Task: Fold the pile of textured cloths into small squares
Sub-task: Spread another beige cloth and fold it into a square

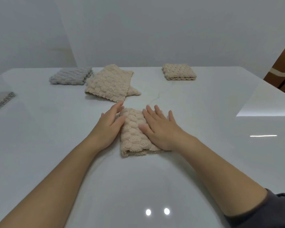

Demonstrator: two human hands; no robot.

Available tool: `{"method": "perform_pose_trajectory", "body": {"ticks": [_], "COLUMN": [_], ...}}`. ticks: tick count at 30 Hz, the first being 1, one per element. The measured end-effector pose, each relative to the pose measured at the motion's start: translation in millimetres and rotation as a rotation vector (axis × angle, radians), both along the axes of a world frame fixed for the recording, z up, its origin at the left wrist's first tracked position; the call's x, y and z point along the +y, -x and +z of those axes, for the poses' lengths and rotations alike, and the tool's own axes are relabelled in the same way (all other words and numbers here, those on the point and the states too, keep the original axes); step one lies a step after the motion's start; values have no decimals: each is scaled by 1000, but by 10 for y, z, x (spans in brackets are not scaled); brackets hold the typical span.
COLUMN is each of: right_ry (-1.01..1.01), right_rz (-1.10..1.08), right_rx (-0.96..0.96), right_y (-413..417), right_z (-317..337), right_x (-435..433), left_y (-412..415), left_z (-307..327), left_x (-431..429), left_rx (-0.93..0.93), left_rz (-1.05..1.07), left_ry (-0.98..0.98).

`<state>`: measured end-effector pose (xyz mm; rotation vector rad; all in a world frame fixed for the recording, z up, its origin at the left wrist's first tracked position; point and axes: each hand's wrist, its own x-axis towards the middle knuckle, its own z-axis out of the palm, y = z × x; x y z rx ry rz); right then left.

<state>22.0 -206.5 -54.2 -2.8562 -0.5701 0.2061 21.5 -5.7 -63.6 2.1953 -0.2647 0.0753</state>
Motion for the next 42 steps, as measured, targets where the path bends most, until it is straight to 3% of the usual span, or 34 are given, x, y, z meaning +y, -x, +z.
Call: {"method": "perform_pose_trajectory", "body": {"ticks": [4, 7, 12, 18, 24, 31, 36, 42], "right_ry": [13, -62, -20, 15, 20, 8, -68, -44], "right_rz": [12, -26, -54, -19, -20, 121, 287, 199], "right_rx": [-39, -109, 6, -5, -28, -135, -107, -158], "right_y": [7, 45, 45, 0, -4, -53, -75, -43], "right_z": [97, 144, -22, -97, -125, -118, -104, -50], "right_x": [-91, -55, 53, 57, 62, 89, 112, 30], "left_y": [3, 8, 113, 52, -37, 138, 418, 685], "left_z": [10, 32, 92, 183, 301, 274, 232, 178], "left_x": [48, 66, 150, 202, 250, 394, 463, 463], "left_rx": [74, 30, 28, 266, 452, 469, 513, 464], "left_rz": [-58, 15, 44, -50, -125, -43, 10, 171], "left_ry": [38, 25, 158, 263, 145, 73, 66, 140]}}
